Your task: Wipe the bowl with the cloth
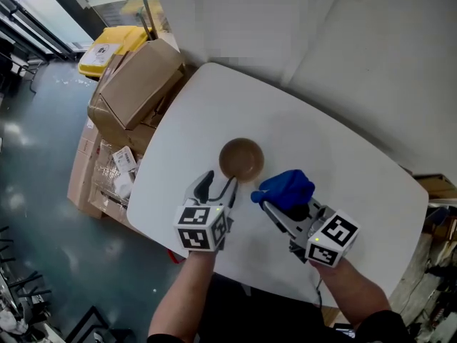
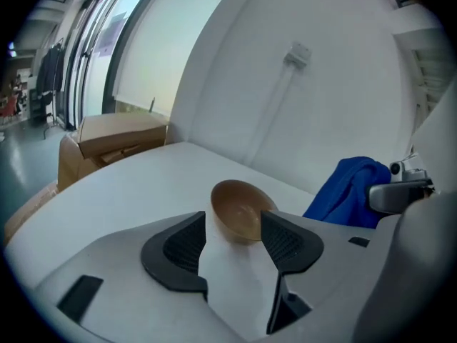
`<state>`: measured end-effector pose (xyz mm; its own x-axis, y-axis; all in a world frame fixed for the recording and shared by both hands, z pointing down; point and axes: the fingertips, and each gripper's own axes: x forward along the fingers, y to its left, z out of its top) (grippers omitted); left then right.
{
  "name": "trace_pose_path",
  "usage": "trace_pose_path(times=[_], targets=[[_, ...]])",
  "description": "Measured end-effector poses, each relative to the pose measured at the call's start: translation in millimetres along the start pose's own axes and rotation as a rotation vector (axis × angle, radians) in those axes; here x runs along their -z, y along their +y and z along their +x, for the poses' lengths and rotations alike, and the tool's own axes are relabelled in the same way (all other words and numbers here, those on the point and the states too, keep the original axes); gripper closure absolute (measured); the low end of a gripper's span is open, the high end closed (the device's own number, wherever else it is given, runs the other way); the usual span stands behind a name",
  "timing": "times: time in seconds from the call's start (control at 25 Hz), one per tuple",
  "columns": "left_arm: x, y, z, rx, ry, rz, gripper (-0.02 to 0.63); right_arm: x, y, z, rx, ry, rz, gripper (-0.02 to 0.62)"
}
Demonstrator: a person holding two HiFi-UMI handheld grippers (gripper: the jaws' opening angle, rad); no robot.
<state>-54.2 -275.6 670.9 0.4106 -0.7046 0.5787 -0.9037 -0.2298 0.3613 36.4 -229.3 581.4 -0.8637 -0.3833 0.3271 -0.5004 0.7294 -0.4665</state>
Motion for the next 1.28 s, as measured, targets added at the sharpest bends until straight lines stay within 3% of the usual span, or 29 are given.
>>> trace_pose_path(times=[0.2,0.36,0.44,0.56,0.72,1.0,1.28], targets=[[4.5,5.0,20.8,-0.006,0.033,-0.075,0.357,9.0,-0.8,-6.6,-0.004,0.001,0.033,0.552],[15.5,11.4,35.3,-0.059,0.113,-0.035,0.369,6.6,-2.9,-17.7,-0.002,-0.011,0.04,0.552],[22.9,15.6,35.2,-0.106,0.159,0.019,0.459,1.2,-0.4,-26.0,-0.001,-0.027,0.04,0.552],[33.3,17.5,30.0,-0.142,0.208,0.044,0.54,-3.1,2.4,-37.7,0.002,-0.038,0.036,0.552],[33.4,3.5,15.6,-0.129,0.206,0.067,0.568,-5.1,12.6,-53.3,-0.004,-0.037,0.025,0.552],[26.0,-33.5,-17.4,-0.079,0.22,0.2,0.588,-5.4,45.4,-70.8,-0.006,-0.043,0.007,0.552],[3.8,-52.5,-74.1,-0.061,0.126,0.219,0.588,-24.6,91.6,-66.6,-0.025,-0.059,-0.059,0.552]])
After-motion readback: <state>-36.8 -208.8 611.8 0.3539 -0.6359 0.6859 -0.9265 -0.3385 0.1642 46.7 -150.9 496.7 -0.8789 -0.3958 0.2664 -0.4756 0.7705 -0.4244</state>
